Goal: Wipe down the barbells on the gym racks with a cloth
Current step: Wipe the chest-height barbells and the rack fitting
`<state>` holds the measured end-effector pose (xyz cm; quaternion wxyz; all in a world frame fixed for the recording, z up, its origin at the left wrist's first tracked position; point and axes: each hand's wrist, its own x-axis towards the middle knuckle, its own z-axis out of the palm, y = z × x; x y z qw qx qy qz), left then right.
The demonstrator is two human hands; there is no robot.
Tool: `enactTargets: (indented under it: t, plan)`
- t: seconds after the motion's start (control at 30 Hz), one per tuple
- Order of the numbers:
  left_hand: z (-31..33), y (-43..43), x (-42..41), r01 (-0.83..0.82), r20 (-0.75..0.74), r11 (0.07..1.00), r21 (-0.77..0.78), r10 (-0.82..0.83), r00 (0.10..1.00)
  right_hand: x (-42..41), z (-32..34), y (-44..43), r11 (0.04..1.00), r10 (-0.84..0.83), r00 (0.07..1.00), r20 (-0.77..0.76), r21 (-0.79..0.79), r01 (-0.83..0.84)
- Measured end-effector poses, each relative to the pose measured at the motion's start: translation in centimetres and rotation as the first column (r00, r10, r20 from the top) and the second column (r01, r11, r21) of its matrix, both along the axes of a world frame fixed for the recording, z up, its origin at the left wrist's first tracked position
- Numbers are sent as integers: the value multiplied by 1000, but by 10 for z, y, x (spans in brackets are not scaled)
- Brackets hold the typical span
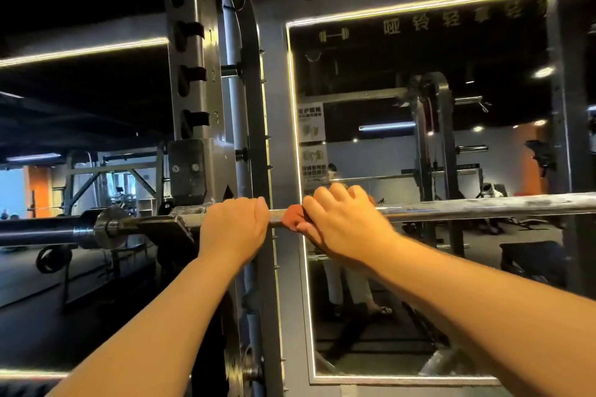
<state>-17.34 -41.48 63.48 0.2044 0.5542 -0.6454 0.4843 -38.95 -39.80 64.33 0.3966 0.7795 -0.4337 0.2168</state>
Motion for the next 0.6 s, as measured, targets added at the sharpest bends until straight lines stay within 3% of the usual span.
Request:
enactTargets:
  t: [0.1,0.17,0.27,0.33,0.4,0.47,0.53,0.6]
  plan:
    - [3,-3,5,35,28,999,15,-36,999,-38,34,12,959,26,999,46,282,-38]
    - [2,-5,3,1,51,1000,27,-2,999,-69,37,12,929,-79,991,111,369,32]
    - [3,4,-7,-65,8,997,36,65,998,-90,21,14,973,-224,968,108,76,217]
    - [4,11,-18,-102,-46,992,75,105,993,-80,4,5,953,-291,938,186,-25,300]
    - [6,18,-37,-104,-61,990,95,110,992,-69,-16,-3,957,-248,909,334,-64,284]
    - [6,25,-64,-17,-67,994,106,24,997,-66,-35,-6,950,-197,919,340,-167,265]
    - [7,26,-94,125,-85,983,131,-115,990,-70,-34,-1,952,-208,945,251,-171,255]
    - [14,22,-119,217,-118,960,175,-198,973,-75,-9,8,977,-201,966,161,-45,210]
